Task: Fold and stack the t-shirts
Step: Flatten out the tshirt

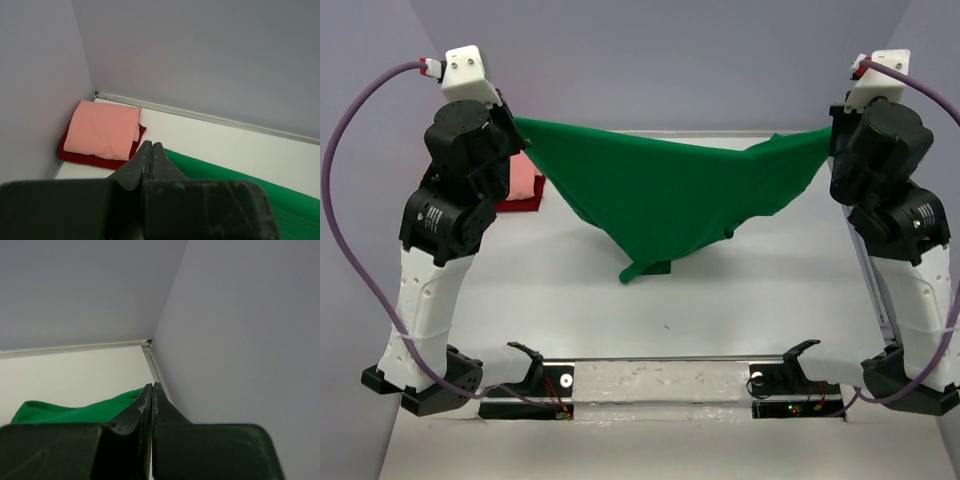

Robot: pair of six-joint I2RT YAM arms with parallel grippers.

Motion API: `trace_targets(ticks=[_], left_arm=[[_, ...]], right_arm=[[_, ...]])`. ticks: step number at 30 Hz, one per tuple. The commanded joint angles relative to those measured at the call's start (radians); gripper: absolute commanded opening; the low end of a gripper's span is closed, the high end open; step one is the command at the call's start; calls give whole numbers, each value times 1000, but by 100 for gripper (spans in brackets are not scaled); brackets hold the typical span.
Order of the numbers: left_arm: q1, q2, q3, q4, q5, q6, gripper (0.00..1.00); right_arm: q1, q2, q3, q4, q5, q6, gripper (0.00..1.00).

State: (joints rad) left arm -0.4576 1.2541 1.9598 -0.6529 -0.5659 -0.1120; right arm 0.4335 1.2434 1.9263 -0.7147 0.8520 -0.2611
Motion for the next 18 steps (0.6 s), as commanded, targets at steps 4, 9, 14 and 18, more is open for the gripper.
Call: trace_targets(ticks=[4,9,14,18], left_arm=[[-6,-139,-39,36,-83,32,0],[-7,-102,-1,36,-81,37,0],[-12,-104,16,44,-118,49,0],[-16,-160,-56,44,-127,51,0]], right_arm=[[100,-173,-79,195,194,-185,0],[119,-167,-93,241,209,-233,0],[139,-200,-133,352,252,-338,0],[148,-205,-196,366,263,-339,0]])
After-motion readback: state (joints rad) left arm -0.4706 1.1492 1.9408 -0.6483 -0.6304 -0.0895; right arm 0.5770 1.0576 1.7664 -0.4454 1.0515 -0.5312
